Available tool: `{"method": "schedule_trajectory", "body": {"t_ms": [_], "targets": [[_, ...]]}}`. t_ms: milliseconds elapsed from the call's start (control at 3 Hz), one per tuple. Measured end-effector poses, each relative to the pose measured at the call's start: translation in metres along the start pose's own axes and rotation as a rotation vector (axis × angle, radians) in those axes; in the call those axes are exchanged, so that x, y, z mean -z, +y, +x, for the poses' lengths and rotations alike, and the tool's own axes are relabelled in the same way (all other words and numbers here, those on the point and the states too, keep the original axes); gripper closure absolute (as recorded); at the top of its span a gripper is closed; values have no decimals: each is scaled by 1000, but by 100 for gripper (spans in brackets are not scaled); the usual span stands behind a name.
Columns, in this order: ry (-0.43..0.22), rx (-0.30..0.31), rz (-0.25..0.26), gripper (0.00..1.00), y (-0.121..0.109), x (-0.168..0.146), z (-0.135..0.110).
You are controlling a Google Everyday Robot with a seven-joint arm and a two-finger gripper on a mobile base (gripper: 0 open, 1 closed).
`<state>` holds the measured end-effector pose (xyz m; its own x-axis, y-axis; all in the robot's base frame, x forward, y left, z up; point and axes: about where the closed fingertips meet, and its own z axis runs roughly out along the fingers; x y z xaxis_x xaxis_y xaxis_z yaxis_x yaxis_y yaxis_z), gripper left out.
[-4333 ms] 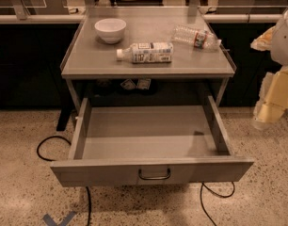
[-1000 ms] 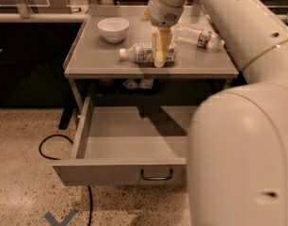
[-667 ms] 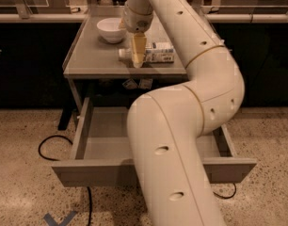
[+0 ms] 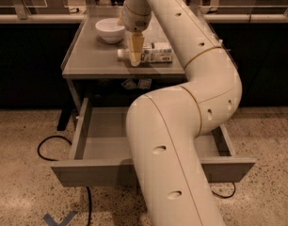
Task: Place blue plastic bottle into top drawer
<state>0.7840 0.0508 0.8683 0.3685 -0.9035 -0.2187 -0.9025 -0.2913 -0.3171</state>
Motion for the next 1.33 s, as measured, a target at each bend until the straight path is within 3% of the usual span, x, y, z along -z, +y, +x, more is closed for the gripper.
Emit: {"method": "schedule_trajectory", "body": {"t_ms": [333, 667, 1000, 1333], "targets": [[-11, -93, 33, 0, 4, 6, 31], [-12, -205, 62, 0, 22, 16, 76], [-12, -205, 61, 0, 22, 16, 76], [-50, -226, 10, 0, 29, -18, 74]]}}
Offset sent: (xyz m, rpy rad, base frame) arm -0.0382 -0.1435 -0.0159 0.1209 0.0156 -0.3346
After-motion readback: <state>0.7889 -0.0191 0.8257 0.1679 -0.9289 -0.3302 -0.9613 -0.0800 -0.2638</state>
